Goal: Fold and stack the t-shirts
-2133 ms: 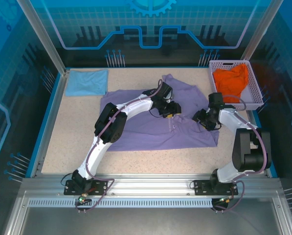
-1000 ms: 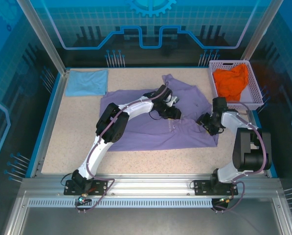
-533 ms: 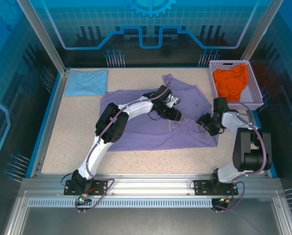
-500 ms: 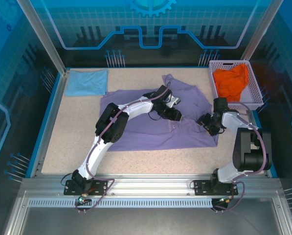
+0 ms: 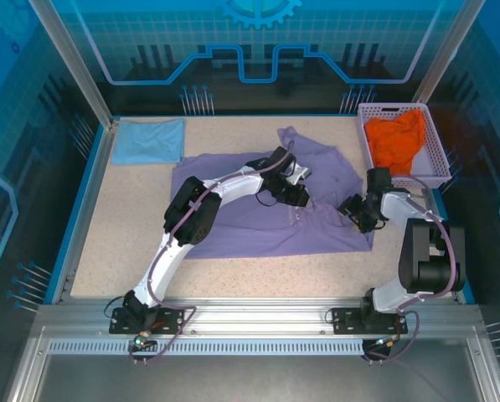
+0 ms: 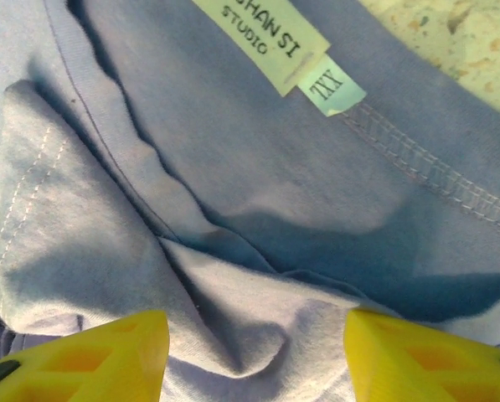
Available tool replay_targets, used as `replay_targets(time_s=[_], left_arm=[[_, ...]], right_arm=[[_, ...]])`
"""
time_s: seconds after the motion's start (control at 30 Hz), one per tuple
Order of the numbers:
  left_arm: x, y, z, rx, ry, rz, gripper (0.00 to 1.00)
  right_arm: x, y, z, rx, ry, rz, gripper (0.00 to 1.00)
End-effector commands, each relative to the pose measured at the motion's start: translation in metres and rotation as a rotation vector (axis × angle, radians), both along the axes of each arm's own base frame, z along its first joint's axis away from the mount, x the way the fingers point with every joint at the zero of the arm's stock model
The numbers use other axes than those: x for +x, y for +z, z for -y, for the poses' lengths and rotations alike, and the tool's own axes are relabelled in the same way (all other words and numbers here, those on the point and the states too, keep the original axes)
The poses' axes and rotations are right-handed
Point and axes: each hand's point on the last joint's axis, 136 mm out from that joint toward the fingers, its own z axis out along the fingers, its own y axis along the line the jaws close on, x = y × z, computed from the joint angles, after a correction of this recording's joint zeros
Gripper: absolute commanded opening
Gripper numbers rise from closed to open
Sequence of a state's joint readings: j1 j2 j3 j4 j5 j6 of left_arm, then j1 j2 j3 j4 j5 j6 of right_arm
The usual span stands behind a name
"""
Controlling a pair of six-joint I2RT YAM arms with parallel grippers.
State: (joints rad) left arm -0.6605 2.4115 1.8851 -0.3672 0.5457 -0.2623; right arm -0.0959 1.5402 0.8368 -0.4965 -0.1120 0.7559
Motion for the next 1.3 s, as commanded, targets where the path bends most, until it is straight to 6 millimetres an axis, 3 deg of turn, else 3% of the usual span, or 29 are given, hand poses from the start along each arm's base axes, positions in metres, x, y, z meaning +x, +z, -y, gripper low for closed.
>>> replay_targets(time_s=[0.0, 0.17, 0.4, 0.6, 0.67, 0.77, 0.87, 0.97, 1.07, 1.13, 1.27], left_arm=[[0.000, 0.020, -0.001, -0.013, 0.015, 0.047, 0.11], [0.006, 0.018, -0.014, 0.023, 0.114, 0.081, 0.09], [0.023, 0.009, -0.048, 0.113, 0.366, 0.075, 0.11], [0.034, 0.007, -0.071, 0.206, 0.519, 0.054, 0.29], [0.036, 0.008, -0.084, 0.266, 0.584, 0.053, 0.46], [0.037, 0.023, -0.095, 0.291, 0.630, 0.076, 0.58], [0.029, 0.045, -0.102, 0.264, 0.667, 0.080, 0.59], [0.011, 0.069, -0.089, 0.171, 0.658, 0.071, 0.54], [-0.012, 0.083, -0.056, 0.059, 0.608, 0.010, 0.44], [-0.025, 0.086, -0.023, -0.079, 0.556, -0.077, 0.37], [-0.030, 0.065, 0.015, -0.176, 0.542, -0.208, 0.33]], right_arm=[[-0.009, -0.007, 0.008, 0.008, -0.050, -0.041, 0.57], [-0.015, -0.010, 0.015, 0.010, -0.091, -0.060, 0.55], [-0.022, -0.014, 0.023, 0.016, -0.141, -0.077, 0.55], [-0.023, -0.011, 0.026, 0.010, -0.152, -0.070, 0.54], [-0.023, -0.004, 0.029, -0.006, -0.157, -0.045, 0.54], [-0.018, 0.016, 0.030, -0.036, -0.152, 0.043, 0.56], [-0.008, 0.044, 0.023, -0.070, -0.106, 0.152, 0.54], [0.008, 0.066, 0.002, -0.071, -0.017, 0.231, 0.44], [0.024, 0.069, -0.019, -0.064, 0.058, 0.209, 0.30], [0.033, 0.060, -0.031, -0.048, 0.100, 0.162, 0.18], [0.046, 0.034, -0.042, -0.043, 0.137, 0.063, 0.15]])
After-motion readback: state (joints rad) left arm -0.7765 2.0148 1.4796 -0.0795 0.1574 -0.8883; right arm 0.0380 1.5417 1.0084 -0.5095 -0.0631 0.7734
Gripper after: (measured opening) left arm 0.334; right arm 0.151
